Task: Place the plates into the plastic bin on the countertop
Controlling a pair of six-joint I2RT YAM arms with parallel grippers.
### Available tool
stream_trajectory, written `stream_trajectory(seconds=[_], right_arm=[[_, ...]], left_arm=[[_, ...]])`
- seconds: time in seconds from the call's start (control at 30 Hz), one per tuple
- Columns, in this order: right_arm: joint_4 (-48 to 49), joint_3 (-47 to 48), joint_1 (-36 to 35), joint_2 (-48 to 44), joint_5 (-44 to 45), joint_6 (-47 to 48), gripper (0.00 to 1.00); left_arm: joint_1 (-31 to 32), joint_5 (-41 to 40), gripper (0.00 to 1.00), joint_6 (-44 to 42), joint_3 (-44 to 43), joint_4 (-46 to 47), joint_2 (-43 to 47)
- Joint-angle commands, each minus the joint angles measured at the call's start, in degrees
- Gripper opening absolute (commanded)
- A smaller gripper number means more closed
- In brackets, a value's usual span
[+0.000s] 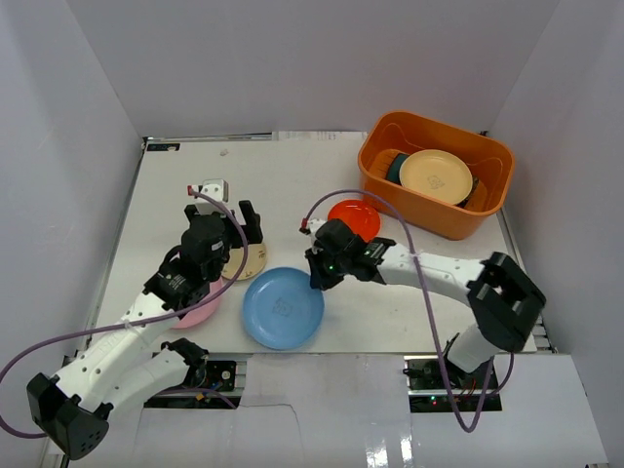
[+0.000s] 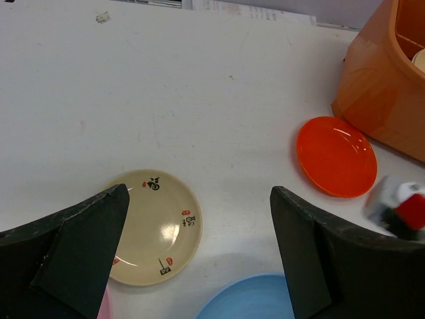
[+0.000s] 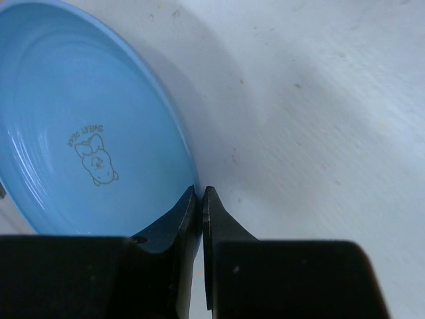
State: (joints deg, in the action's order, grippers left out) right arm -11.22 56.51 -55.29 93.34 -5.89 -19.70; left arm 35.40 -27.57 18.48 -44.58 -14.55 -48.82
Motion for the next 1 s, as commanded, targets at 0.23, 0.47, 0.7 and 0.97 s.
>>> stream_trajectory(seconds=[0.23, 0.47, 0.7, 0.97], right_arm=[[-4.1, 12.6, 29.2, -20.3, 19.5, 6.5, 0.08], [-1.2, 23.0, 52.2, -6.7, 18.4, 4.1, 0.08], [-4.1, 31.2, 60.2, 5.9, 18.5, 4.7, 0.08], [-7.1, 35.3, 58.9, 6.2, 11.5, 4.4, 0.55]], left_arm=[[-0.4, 7.7, 0.98, 1.1, 0.0, 0.7, 5.9], [-0.4, 15.3, 0.98, 1.2, 0.7, 1.4, 9.2], [1.3, 17.5, 0.98, 0.9, 1.2, 2.2, 10.1], [1.9, 16.2, 0.98, 0.9, 1.1, 2.3, 9.3]])
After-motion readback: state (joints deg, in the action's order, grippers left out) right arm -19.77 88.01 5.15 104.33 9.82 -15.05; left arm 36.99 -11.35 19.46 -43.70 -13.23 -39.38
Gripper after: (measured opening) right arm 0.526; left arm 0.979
